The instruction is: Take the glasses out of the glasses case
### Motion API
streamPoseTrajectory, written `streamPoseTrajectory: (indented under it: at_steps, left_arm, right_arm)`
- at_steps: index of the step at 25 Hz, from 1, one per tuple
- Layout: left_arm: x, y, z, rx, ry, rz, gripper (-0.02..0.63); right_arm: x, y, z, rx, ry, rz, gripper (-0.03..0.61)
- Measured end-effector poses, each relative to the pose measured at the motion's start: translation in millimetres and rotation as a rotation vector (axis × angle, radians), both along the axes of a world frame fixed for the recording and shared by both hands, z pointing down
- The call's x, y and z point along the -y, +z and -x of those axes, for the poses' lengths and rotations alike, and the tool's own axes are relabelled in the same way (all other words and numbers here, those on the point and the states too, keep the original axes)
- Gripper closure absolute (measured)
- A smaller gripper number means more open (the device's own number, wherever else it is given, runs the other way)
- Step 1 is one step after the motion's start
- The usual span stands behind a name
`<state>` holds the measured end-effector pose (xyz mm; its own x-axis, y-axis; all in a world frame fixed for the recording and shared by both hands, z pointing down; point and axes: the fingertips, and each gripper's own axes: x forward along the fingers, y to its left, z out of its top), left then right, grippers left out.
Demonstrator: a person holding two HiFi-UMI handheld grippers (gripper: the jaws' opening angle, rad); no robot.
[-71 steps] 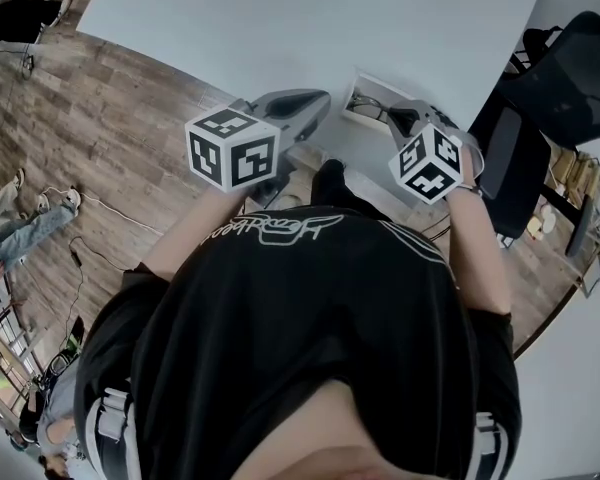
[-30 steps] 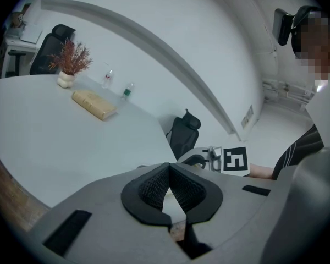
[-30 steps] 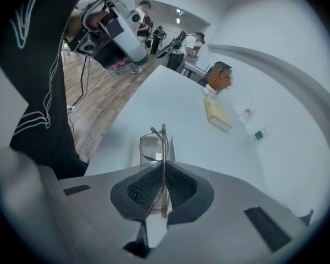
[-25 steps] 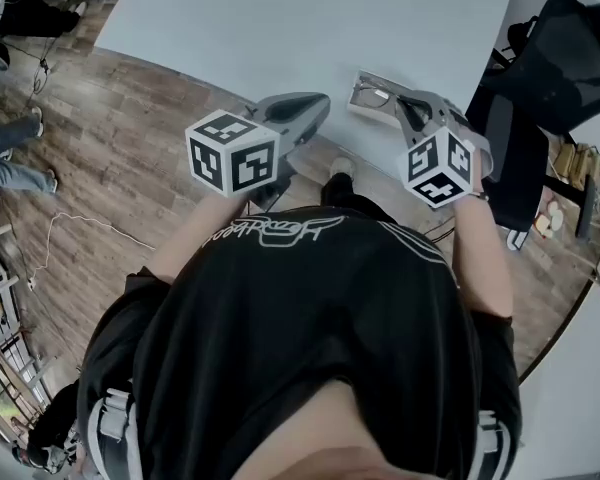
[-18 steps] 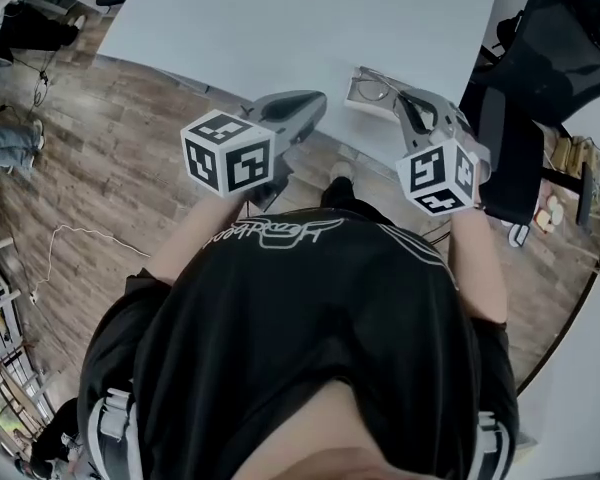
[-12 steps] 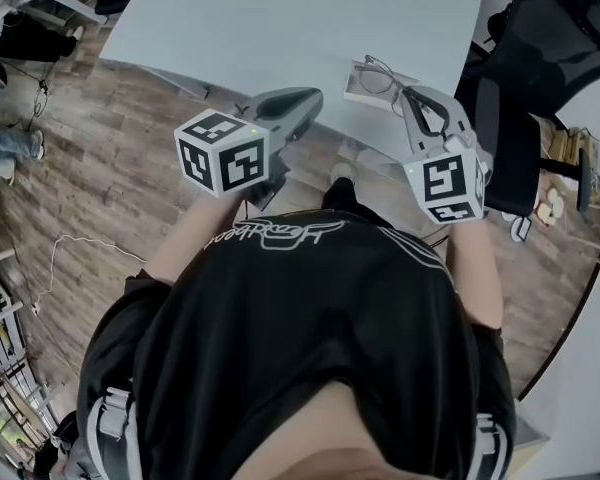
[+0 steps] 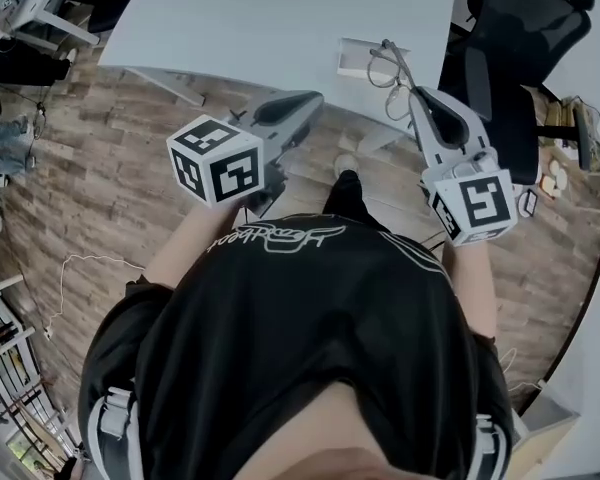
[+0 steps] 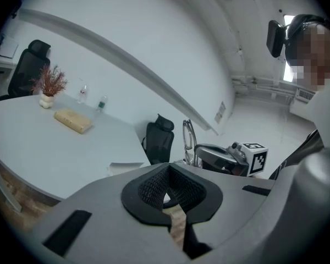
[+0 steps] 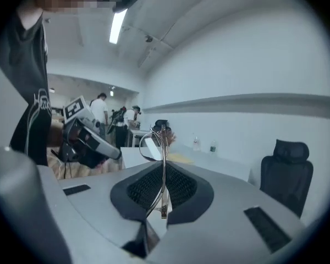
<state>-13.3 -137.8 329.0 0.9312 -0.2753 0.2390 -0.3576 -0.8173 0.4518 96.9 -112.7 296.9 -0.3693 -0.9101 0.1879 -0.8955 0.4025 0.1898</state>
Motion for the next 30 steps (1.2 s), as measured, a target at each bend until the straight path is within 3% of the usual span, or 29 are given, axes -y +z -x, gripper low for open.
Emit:
streamPoseTrajectory:
  at_steps: [10, 24, 30]
  left_arm:
    - [-49, 1, 15, -0.015, 0.044, 0.007, 0.606]
    - [-72, 6, 33, -0.016, 0.052, 0.024, 0.606]
    - [-74, 7, 30, -0.011, 0.066, 0.029, 0.606]
  right_arm:
    - [-64, -4, 11, 0.334, -0.012, 0.005, 0.568]
    - [-88, 3, 33, 0.438, -0.029, 0.042, 0.568]
    - [-89, 4, 33, 0.427, -0.019, 0.044, 0.568]
